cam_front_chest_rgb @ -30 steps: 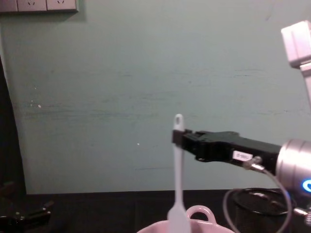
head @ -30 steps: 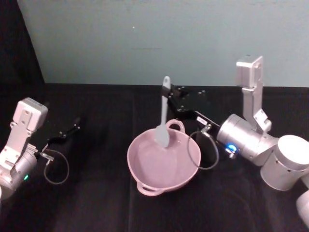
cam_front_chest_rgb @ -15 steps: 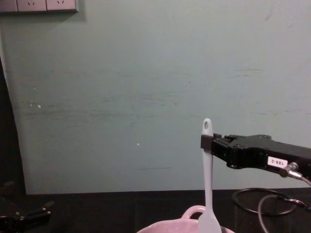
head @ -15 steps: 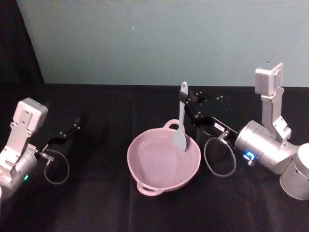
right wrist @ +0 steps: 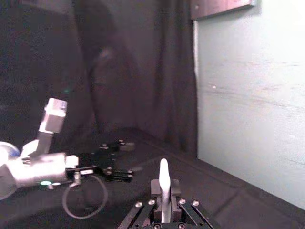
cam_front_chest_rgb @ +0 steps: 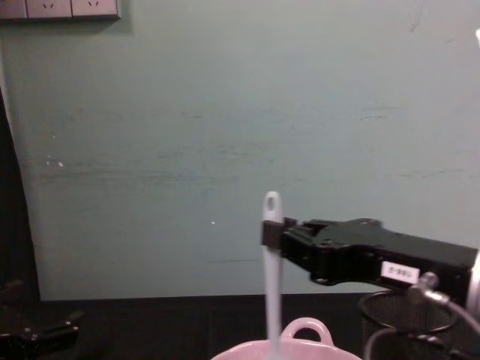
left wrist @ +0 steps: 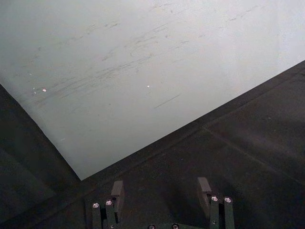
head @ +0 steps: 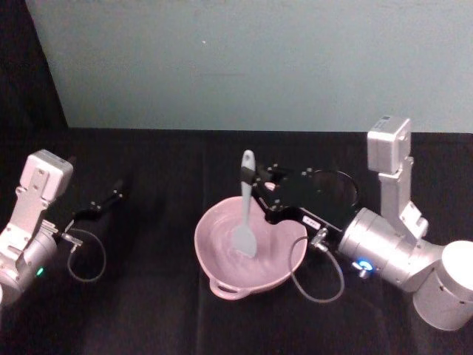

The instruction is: Use the one hand to pick up the spoon and stir the clear water in the bowl.

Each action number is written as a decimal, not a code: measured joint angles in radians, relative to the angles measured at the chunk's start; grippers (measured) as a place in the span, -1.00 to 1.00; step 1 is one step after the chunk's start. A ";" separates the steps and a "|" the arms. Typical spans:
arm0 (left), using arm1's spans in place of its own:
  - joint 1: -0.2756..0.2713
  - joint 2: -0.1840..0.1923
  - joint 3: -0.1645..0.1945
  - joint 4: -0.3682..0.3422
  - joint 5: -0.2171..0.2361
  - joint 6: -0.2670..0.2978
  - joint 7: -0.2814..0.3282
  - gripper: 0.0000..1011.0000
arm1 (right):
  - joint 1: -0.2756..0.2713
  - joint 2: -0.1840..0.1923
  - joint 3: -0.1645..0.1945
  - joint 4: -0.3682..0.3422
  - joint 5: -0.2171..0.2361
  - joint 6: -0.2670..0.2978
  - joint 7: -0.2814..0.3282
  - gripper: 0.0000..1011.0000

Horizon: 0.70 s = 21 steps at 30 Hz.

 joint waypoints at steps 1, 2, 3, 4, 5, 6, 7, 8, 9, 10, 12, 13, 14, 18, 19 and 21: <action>0.000 0.000 0.000 0.000 0.000 0.000 0.000 0.99 | 0.000 -0.003 -0.003 0.000 0.002 0.000 0.002 -0.77; 0.000 0.000 0.000 0.000 0.000 0.000 0.000 0.99 | 0.001 -0.010 -0.012 0.001 0.004 -0.001 0.006 -0.77; 0.000 0.000 0.000 0.000 0.000 0.000 0.000 0.99 | 0.001 -0.010 -0.012 0.001 0.004 -0.001 0.006 -0.77; 0.000 0.000 0.000 0.000 0.000 0.000 0.000 0.99 | 0.007 -0.017 -0.019 0.008 0.005 -0.001 0.008 -0.77; 0.000 0.000 0.000 0.000 0.000 0.000 0.000 0.99 | 0.010 -0.021 -0.023 0.012 0.005 -0.002 0.009 -0.77; 0.000 0.000 0.000 0.000 0.000 0.000 0.000 0.99 | 0.014 -0.025 -0.025 0.018 0.006 -0.003 0.010 -0.77; 0.000 0.000 0.000 0.000 0.000 0.000 0.000 0.99 | 0.023 -0.033 -0.030 0.030 0.007 -0.004 0.012 -0.77; 0.000 0.000 0.000 0.000 0.000 0.000 0.000 0.99 | 0.023 -0.033 -0.030 0.030 0.007 -0.004 0.012 -0.77; 0.000 0.000 0.000 0.000 0.000 0.000 0.000 0.99 | 0.032 -0.041 -0.033 0.045 0.010 -0.006 0.013 -0.77; 0.000 0.000 0.000 0.000 0.000 0.000 0.000 0.99 | 0.044 -0.052 -0.035 0.067 0.014 -0.007 0.013 -0.77; 0.000 0.000 0.000 0.000 0.000 0.000 0.000 0.99 | 0.057 -0.061 -0.035 0.089 0.015 -0.009 0.012 -0.77; 0.000 0.000 0.000 0.000 0.000 0.000 0.000 0.99 | 0.062 -0.065 -0.035 0.098 0.016 -0.010 0.012 -0.77; 0.000 0.000 0.000 0.000 0.000 0.000 0.000 0.99 | 0.073 -0.072 -0.034 0.119 0.018 -0.012 0.010 -0.77; 0.000 0.000 0.000 0.000 0.000 0.000 0.000 0.99 | 0.098 -0.085 -0.022 0.167 0.017 -0.020 -0.007 -0.77; 0.000 0.000 0.000 0.000 0.000 0.000 0.000 0.99 | 0.104 -0.086 -0.013 0.181 0.016 -0.022 -0.015 -0.77; 0.000 0.000 0.000 0.000 0.000 0.000 0.000 0.99 | 0.109 -0.087 -0.005 0.190 0.014 -0.023 -0.023 -0.77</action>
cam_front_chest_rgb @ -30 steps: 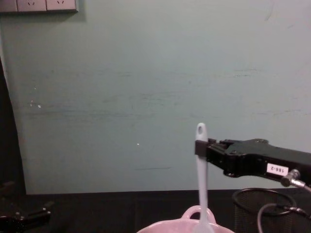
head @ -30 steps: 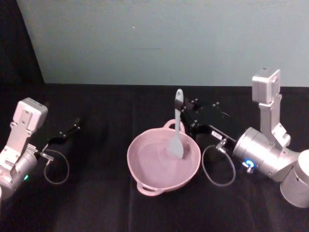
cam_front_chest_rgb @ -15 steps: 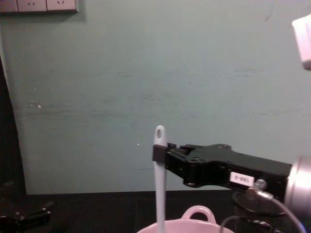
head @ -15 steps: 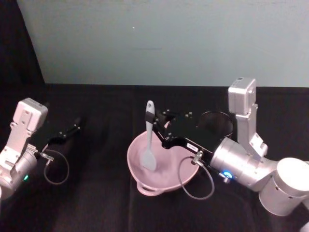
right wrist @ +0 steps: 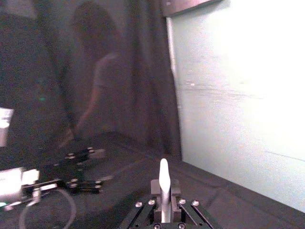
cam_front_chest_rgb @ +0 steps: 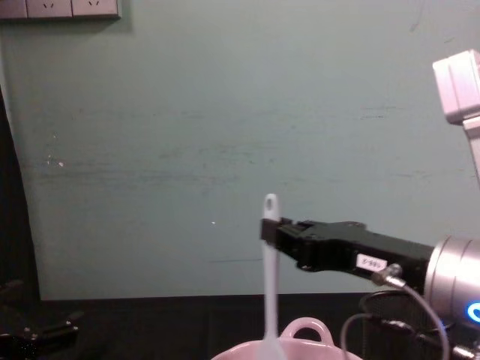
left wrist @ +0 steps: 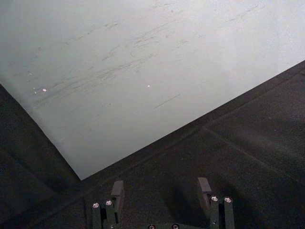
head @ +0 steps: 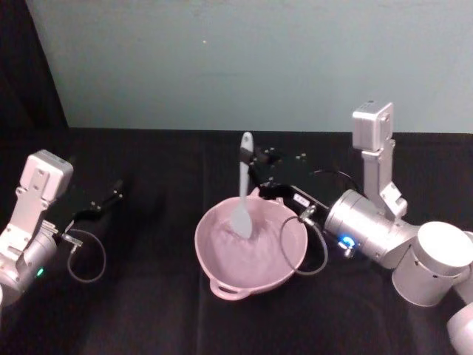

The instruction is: Use the one hand to pick up the spoon and stir the clear water in the bowl.

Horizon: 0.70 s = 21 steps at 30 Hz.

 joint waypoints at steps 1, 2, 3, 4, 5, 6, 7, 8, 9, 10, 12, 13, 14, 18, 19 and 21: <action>0.000 0.000 0.000 0.000 0.000 0.000 0.000 0.99 | 0.001 0.000 0.005 0.003 -0.001 0.000 -0.004 -0.77; 0.000 0.000 0.000 0.000 0.000 0.000 0.000 0.99 | 0.002 0.003 0.014 0.007 -0.003 0.000 -0.012 -0.77; 0.000 0.000 0.000 0.000 0.000 0.000 0.000 0.99 | 0.002 0.006 0.018 0.008 -0.005 0.000 -0.015 -0.77; 0.000 0.000 0.000 0.000 0.000 0.000 0.000 0.99 | -0.001 0.012 0.027 0.005 -0.008 0.000 -0.020 -0.77; 0.000 0.000 0.000 0.000 0.000 0.000 0.000 0.99 | -0.003 0.015 0.032 0.002 -0.009 0.000 -0.023 -0.77; 0.000 0.000 0.000 0.000 0.000 0.000 0.000 0.99 | -0.006 0.018 0.035 -0.002 -0.010 0.000 -0.026 -0.77; 0.000 0.000 0.000 0.000 0.000 0.000 0.000 0.99 | -0.009 0.022 0.039 -0.006 -0.011 0.000 -0.027 -0.77; 0.000 0.000 0.000 0.000 0.000 0.000 0.000 0.99 | -0.016 0.030 0.046 -0.017 -0.012 0.002 -0.030 -0.77; 0.000 0.000 0.000 0.000 0.000 0.000 0.000 0.99 | -0.021 0.034 0.049 -0.024 -0.013 0.003 -0.031 -0.77; 0.000 0.000 0.000 0.000 0.000 0.000 0.000 0.99 | -0.030 0.043 0.055 -0.040 -0.015 0.006 -0.031 -0.77; 0.000 0.000 0.000 0.000 0.000 0.000 0.000 0.99 | -0.034 0.047 0.056 -0.047 -0.015 0.008 -0.030 -0.77; 0.000 0.000 0.000 0.000 0.000 0.000 0.000 0.99 | -0.044 0.054 0.059 -0.063 -0.016 0.011 -0.029 -0.77; 0.000 0.000 0.000 0.000 0.000 0.000 0.000 0.99 | -0.053 0.061 0.059 -0.079 -0.017 0.014 -0.026 -0.77; 0.000 0.000 0.000 0.000 0.000 0.000 0.000 0.99 | -0.076 0.075 0.053 -0.117 -0.019 0.022 -0.016 -0.77; 0.000 0.000 0.000 0.000 0.000 0.000 0.000 0.99 | -0.081 0.077 0.050 -0.125 -0.020 0.023 -0.013 -0.77; 0.000 0.000 0.000 0.000 0.000 0.000 0.000 0.99 | -0.095 0.083 0.039 -0.146 -0.025 0.026 -0.006 -0.77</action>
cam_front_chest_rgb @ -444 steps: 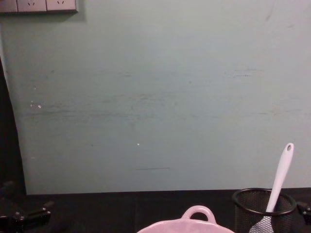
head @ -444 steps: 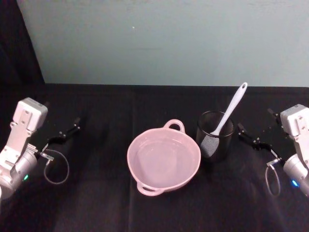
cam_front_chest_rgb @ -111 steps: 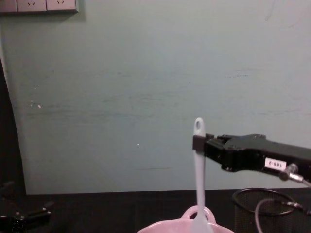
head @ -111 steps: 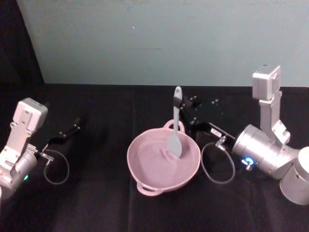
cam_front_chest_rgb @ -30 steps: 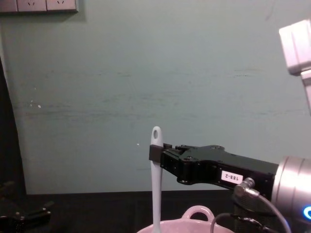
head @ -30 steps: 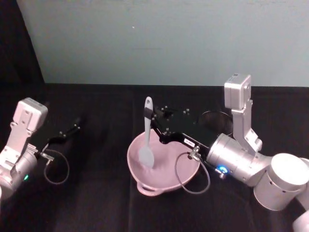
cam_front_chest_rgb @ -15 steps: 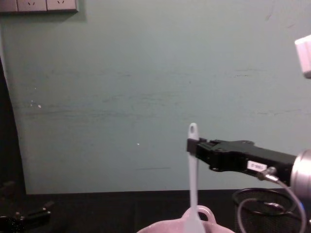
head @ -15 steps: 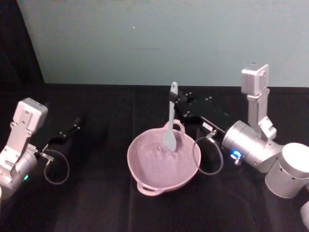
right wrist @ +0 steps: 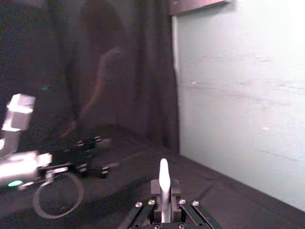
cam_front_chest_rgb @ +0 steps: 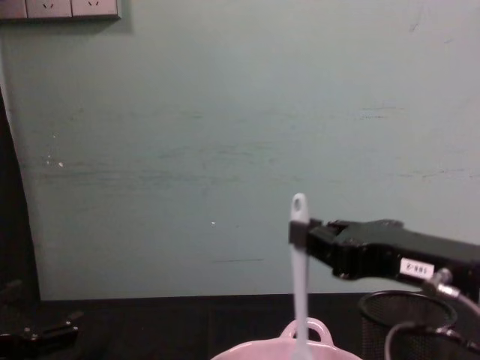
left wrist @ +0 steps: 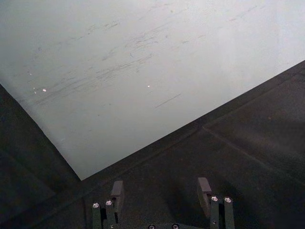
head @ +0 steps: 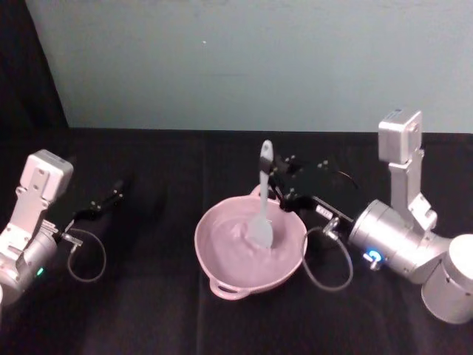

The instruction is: Use the one hand to pick up the spoon and stir the clear water in the bowl.

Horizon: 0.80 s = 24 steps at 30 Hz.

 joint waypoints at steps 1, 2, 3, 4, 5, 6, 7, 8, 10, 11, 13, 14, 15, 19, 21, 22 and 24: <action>0.000 0.000 0.000 0.000 0.000 0.000 0.000 0.99 | -0.005 0.002 -0.004 -0.008 -0.001 0.001 0.003 -0.77; 0.000 0.000 0.000 0.000 0.000 0.000 0.000 0.99 | -0.013 0.005 -0.011 -0.021 -0.002 0.003 0.007 -0.77; 0.000 0.000 0.000 0.000 0.000 0.000 0.000 0.99 | -0.017 0.005 -0.013 -0.027 -0.002 0.003 0.009 -0.77; 0.000 0.000 0.000 0.000 0.000 0.000 0.000 0.99 | -0.021 0.006 -0.016 -0.033 -0.002 0.003 0.010 -0.77; 0.000 0.000 0.000 0.000 0.000 0.000 0.000 0.99 | -0.025 0.006 -0.019 -0.039 -0.002 0.003 0.011 -0.77; 0.000 0.000 0.000 0.000 0.000 0.000 0.000 0.99 | -0.028 0.006 -0.021 -0.045 -0.001 0.003 0.012 -0.77; 0.000 0.000 0.000 0.000 0.000 0.000 0.000 0.99 | -0.032 0.006 -0.023 -0.050 -0.001 0.003 0.013 -0.77; 0.000 0.000 0.000 0.000 0.000 0.000 0.000 0.99 | -0.036 0.005 -0.028 -0.057 -0.001 0.002 0.015 -0.77; 0.000 0.000 0.000 0.000 0.000 0.000 0.000 0.99 | -0.038 0.000 -0.037 -0.060 0.001 0.001 0.019 -0.77; 0.000 0.000 0.000 0.000 0.000 0.000 0.000 0.99 | -0.038 -0.003 -0.040 -0.060 0.002 0.001 0.020 -0.77; 0.000 0.000 0.000 0.000 0.000 0.000 0.000 0.99 | -0.033 -0.011 -0.048 -0.055 0.006 0.001 0.024 -0.77; 0.000 0.000 0.000 0.000 0.000 0.000 0.000 0.99 | -0.030 -0.014 -0.051 -0.051 0.007 0.000 0.025 -0.77; 0.000 0.000 0.000 0.000 0.000 0.000 0.000 0.99 | -0.026 -0.017 -0.053 -0.047 0.007 0.000 0.025 -0.77; 0.000 0.000 0.000 0.000 0.000 0.000 0.000 0.99 | 0.004 -0.039 -0.062 -0.010 0.006 -0.005 0.025 -0.77; 0.000 0.000 0.000 0.000 0.000 0.000 0.000 0.99 | 0.015 -0.048 -0.062 0.009 0.007 -0.007 0.025 -0.77; 0.000 0.000 0.000 0.000 0.000 0.000 0.000 0.99 | 0.021 -0.052 -0.061 0.019 0.008 -0.009 0.025 -0.77; 0.000 0.000 0.000 0.000 0.000 0.000 0.000 0.99 | 0.040 -0.063 -0.056 0.049 0.012 -0.013 0.021 -0.77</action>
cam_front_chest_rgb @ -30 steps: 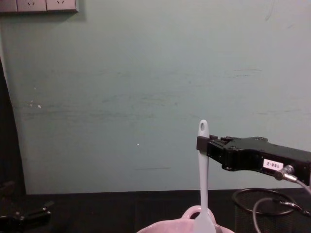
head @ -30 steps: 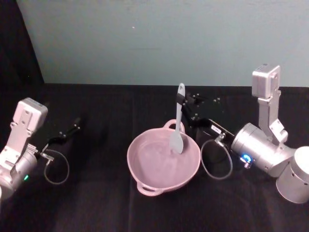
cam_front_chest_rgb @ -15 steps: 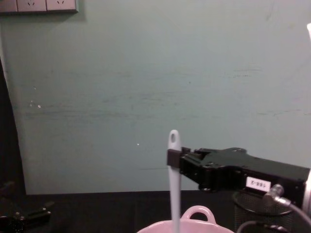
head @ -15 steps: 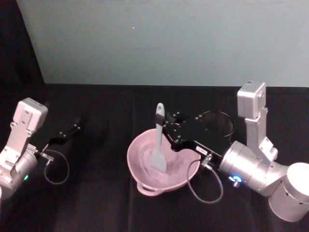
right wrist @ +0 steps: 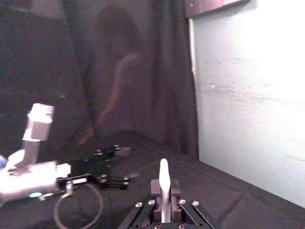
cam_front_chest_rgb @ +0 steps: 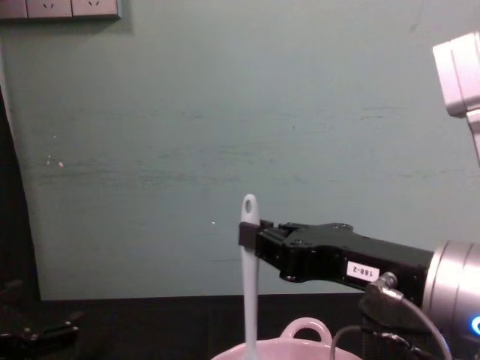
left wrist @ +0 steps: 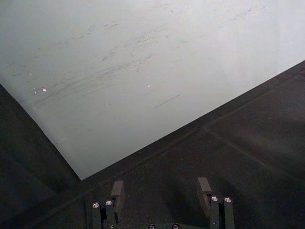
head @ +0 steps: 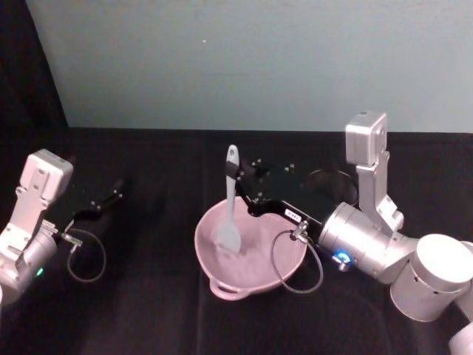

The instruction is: Use the one hand to pick up the spoon and stir the clear water in the bowl.

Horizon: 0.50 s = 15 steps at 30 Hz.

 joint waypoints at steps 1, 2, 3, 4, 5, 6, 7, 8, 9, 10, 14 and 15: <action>0.000 0.000 0.000 0.000 0.000 0.000 0.000 0.99 | 0.011 -0.005 0.003 0.019 0.000 -0.002 -0.002 -0.77; 0.000 0.000 0.000 0.000 0.000 0.000 0.000 0.99 | 0.011 -0.005 0.003 0.019 0.000 -0.002 -0.002 -0.77; 0.000 0.000 0.000 0.000 0.000 0.000 0.000 0.99 | 0.022 -0.009 0.008 0.040 0.000 -0.004 -0.007 -0.77; 0.000 0.000 0.000 0.000 0.000 0.000 0.000 0.99 | 0.027 -0.010 0.010 0.049 0.000 -0.004 -0.009 -0.77; 0.000 0.000 0.000 0.000 0.000 0.000 0.000 0.99 | 0.035 -0.012 0.016 0.065 0.000 -0.005 -0.012 -0.77; 0.000 0.000 0.000 0.000 0.000 0.000 0.000 0.99 | 0.038 -0.012 0.019 0.073 0.000 -0.005 -0.014 -0.77; 0.000 0.000 0.000 0.000 0.000 0.000 0.000 0.99 | 0.040 -0.012 0.023 0.078 0.001 -0.005 -0.016 -0.77; 0.000 0.000 0.000 0.000 0.000 0.000 0.000 0.99 | 0.042 -0.009 0.031 0.083 0.001 -0.005 -0.019 -0.77; 0.000 0.000 0.000 0.000 0.000 0.000 0.000 0.99 | 0.042 -0.007 0.034 0.084 0.001 -0.005 -0.021 -0.77; 0.000 0.000 0.000 0.000 0.000 0.000 0.000 0.99 | 0.042 -0.002 0.042 0.083 0.001 -0.005 -0.025 -0.77; 0.000 0.000 0.000 0.000 0.000 0.000 0.000 0.99 | 0.033 0.012 0.060 0.071 0.001 -0.005 -0.032 -0.77; 0.000 0.000 0.000 0.000 0.000 0.000 0.000 0.99 | 0.033 0.012 0.060 0.071 0.001 -0.005 -0.032 -0.77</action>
